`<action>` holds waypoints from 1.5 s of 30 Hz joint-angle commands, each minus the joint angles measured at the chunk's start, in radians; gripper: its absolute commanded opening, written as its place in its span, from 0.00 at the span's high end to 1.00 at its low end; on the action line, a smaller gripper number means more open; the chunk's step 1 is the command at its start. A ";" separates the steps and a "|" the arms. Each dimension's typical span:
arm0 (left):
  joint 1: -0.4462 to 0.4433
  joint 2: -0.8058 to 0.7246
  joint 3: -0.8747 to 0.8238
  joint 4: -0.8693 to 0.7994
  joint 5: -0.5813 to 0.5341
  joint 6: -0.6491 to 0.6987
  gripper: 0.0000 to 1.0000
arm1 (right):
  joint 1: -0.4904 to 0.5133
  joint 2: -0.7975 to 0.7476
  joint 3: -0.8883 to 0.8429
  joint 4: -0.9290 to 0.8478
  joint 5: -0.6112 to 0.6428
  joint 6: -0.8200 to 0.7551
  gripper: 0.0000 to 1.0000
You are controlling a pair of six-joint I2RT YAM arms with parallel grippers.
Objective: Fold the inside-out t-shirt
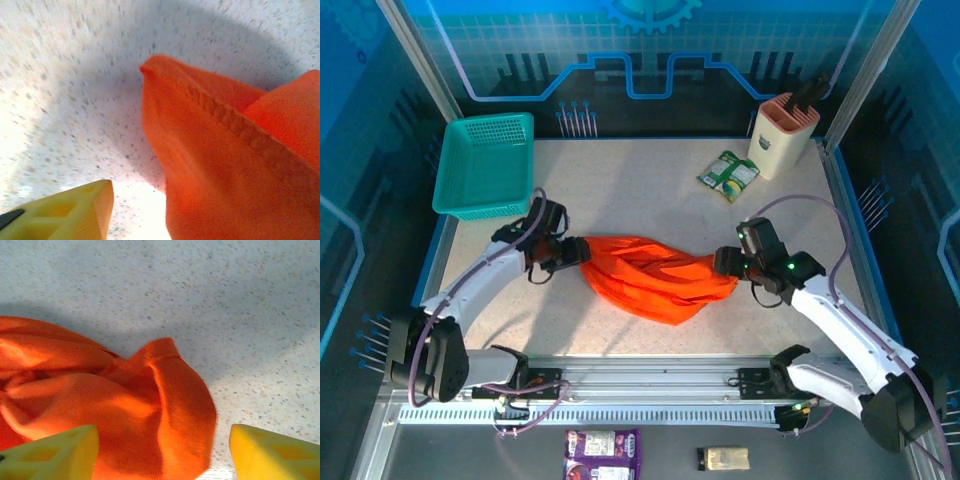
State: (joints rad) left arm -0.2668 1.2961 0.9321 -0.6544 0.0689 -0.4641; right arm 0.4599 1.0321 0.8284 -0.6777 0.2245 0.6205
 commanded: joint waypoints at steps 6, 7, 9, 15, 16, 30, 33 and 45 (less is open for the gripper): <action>-0.066 0.158 0.342 -0.208 -0.127 0.185 0.34 | 0.164 0.244 0.251 -0.171 0.028 -0.042 0.20; -0.077 0.189 0.380 -0.233 -0.150 0.202 0.34 | 0.182 0.276 0.266 -0.179 0.046 -0.045 0.19; -0.090 0.233 0.440 -0.281 -0.216 0.220 0.33 | 0.203 0.331 0.284 -0.195 0.072 -0.052 0.17; -0.089 0.276 0.498 -0.392 -0.192 0.254 0.28 | 0.209 0.464 0.216 -0.135 0.032 -0.092 0.20; -0.088 0.270 0.485 -0.406 -0.149 0.272 0.28 | 0.208 0.479 0.205 -0.127 0.020 -0.100 0.24; -0.086 0.056 0.277 -0.476 0.336 0.382 0.11 | 0.067 0.489 0.167 -0.024 0.258 -0.394 1.00; -0.086 -0.021 0.214 -0.465 0.371 0.362 0.10 | -0.019 0.509 0.190 0.000 0.285 -0.435 1.00; -0.212 0.086 0.311 -0.235 0.326 0.289 0.20 | 0.079 0.232 -0.068 0.396 -0.025 -0.770 1.00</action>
State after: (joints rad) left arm -0.4240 1.2892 1.1824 -0.9924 0.4198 -0.1631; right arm 0.4980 1.3373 0.8162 -0.4362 0.3454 -0.0296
